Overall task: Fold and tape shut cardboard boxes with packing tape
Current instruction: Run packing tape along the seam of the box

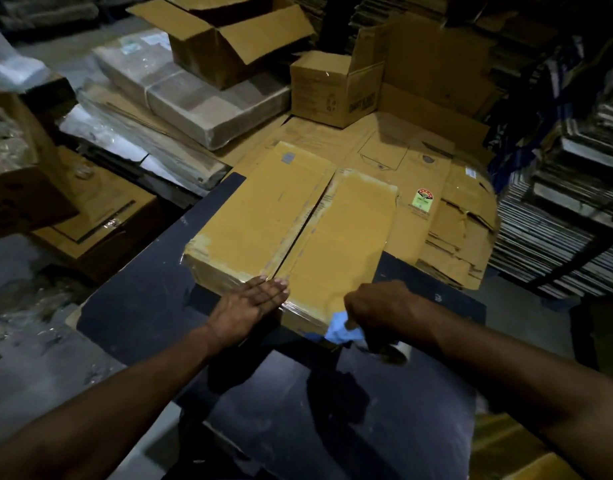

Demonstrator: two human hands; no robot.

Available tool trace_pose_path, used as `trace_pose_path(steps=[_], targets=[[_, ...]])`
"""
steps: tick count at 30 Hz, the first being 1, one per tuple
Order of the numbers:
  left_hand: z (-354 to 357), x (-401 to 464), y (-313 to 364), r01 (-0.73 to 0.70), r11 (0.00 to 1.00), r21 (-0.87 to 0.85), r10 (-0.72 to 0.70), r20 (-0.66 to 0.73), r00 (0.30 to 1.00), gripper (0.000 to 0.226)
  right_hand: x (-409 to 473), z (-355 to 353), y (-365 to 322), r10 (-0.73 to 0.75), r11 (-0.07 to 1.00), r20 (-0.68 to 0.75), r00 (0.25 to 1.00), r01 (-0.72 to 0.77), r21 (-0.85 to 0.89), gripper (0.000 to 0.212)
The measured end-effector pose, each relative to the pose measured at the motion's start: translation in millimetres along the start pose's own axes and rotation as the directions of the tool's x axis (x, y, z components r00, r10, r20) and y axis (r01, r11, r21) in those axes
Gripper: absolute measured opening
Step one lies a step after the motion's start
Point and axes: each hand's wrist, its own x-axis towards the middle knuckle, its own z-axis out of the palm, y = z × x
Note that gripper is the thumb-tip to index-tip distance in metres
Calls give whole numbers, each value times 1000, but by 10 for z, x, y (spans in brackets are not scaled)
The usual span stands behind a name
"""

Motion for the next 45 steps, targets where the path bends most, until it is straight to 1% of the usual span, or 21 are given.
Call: trace_pose_path(steps=[2,4,5,7,8,9,11,12,15,16,19,22,25,29,32,36,38,40,41,43,45], targets=[[-18,-1,20,28,1000,-9,-28,1,1000,77,-51,107,34,19,1000,-12,1000,-19,16,33],[-101,19,108,65,998,0,-65,36,997,81,-85,135,21,5,1000,-65,998,-3,29,15],[-131,63,192,64,998,28,-65,36,997,80,-86,133,26,-5,1000,-82,997,7,31,12],[-115,228,443,15,999,49,-16,13,1000,74,-121,99,21,-15,997,-62,998,19,72,30],[-66,324,602,-26,998,51,25,12,1000,70,-130,88,10,-15,997,-47,999,19,69,35],[-4,409,744,-52,997,54,51,18,999,66,-152,83,-6,-26,998,-47,999,29,57,35],[98,498,894,-45,998,48,44,34,998,61,-192,98,-10,-30,998,-52,998,32,47,21],[114,515,894,-39,998,40,38,36,999,60,-216,126,0,-35,998,-54,998,38,59,17],[103,513,803,-50,999,18,48,91,995,64,-298,228,94,-25,995,-62,998,31,91,40],[105,510,789,-49,999,12,47,106,993,65,-341,262,120,-12,994,-57,998,18,108,43],[108,527,780,-25,999,-21,27,120,992,66,-463,411,222,38,985,-25,999,-33,169,41],[137,504,752,-20,999,-45,25,111,993,68,-630,629,373,106,969,39,994,-112,221,53],[151,499,745,-5,999,-54,12,126,992,71,-749,749,436,128,948,41,991,-134,289,55],[158,489,740,-6,998,-58,13,116,993,71,-833,728,473,151,894,44,988,-155,421,51],[147,510,737,8,998,-55,-1,121,993,74,-991,693,570,155,873,58,986,-165,458,53],[138,461,756,11,998,-65,-1,143,990,71,-1056,725,620,184,808,30,982,-168,565,47],[134,476,751,6,997,-77,5,137,991,71,-1073,749,626,179,813,33,983,-167,557,53],[128,484,760,13,995,-95,0,141,990,67,-1103,777,608,176,861,16,984,-162,482,70],[128,476,761,19,994,-105,-3,147,989,66,-1119,795,606,185,870,-6,983,-161,466,74],[132,484,746,22,992,-123,-2,159,987,67,-1143,836,647,190,868,-24,981,-156,472,72],[124,487,739,22,992,-121,-1,172,985,68,-1143,886,710,205,856,-33,978,-163,490,62]])
